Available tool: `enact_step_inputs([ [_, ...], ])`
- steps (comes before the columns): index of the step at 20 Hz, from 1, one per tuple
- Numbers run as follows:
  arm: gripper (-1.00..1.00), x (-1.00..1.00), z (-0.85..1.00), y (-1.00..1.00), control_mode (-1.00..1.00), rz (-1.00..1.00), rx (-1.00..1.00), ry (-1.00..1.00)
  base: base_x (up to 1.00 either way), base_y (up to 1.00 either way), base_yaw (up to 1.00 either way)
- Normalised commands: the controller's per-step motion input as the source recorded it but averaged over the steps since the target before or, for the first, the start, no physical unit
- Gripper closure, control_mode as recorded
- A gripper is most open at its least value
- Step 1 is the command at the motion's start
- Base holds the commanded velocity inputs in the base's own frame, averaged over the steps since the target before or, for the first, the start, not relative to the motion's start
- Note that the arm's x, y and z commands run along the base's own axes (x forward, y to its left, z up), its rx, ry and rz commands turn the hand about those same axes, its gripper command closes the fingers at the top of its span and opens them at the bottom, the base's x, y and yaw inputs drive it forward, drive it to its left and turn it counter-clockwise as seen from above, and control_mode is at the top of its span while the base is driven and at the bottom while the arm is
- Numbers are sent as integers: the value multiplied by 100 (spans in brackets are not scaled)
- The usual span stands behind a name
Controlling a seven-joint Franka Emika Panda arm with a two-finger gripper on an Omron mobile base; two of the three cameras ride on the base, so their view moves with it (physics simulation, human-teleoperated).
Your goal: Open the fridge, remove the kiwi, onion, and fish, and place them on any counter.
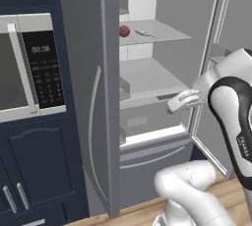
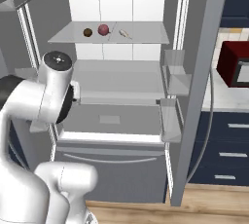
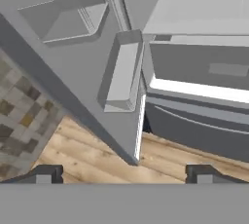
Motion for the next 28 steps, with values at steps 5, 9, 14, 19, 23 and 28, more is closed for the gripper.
enact_step_inputs([
  [5,-100,100,0,1,-100,39,18,-15,0,0,0],
  [9,-100,100,1,9,-100,31,14,0,0,0,0],
  [14,-100,100,-1,68,-100,27,8,2,0,0,0],
  [19,-100,96,0,75,-100,6,3,-2,0,0,0],
  [23,-100,26,-9,97,-100,8,0,-14,0,0,0],
  [28,-100,0,-32,100,-100,9,0,-19,0,0,0],
])
